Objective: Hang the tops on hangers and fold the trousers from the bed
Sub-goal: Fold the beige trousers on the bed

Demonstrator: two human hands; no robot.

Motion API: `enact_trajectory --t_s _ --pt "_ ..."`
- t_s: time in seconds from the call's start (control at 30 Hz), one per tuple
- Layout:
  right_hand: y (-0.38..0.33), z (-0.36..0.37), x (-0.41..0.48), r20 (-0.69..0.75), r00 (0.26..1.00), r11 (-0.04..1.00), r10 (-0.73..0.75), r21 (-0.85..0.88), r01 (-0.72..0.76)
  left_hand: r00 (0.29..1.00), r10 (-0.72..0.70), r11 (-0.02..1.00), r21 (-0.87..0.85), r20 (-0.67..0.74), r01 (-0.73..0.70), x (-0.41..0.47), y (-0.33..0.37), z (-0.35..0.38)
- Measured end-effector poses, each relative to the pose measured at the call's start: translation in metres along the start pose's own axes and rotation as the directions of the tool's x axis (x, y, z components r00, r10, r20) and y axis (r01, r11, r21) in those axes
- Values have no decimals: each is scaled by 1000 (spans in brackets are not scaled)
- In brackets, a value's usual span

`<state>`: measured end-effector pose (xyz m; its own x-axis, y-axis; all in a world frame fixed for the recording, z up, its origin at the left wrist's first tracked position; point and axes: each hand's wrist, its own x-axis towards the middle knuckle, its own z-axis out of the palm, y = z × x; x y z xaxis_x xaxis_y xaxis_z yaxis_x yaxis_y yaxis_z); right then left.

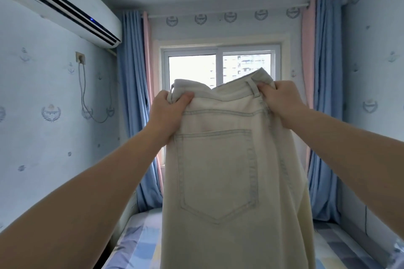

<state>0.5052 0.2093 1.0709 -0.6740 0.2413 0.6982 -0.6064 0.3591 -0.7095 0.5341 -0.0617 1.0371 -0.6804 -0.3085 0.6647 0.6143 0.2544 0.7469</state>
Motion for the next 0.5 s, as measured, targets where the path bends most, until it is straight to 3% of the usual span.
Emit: enact_trajectory --t_s 0.3,0.5 --pt "95 99 -10 107 988 994 109 5 -110 996 -88 993 76 -21 90 13 -128 -22" --pt "226 206 -23 198 949 969 247 -78 -236 971 -238 963 132 -8 237 21 -289 -32"
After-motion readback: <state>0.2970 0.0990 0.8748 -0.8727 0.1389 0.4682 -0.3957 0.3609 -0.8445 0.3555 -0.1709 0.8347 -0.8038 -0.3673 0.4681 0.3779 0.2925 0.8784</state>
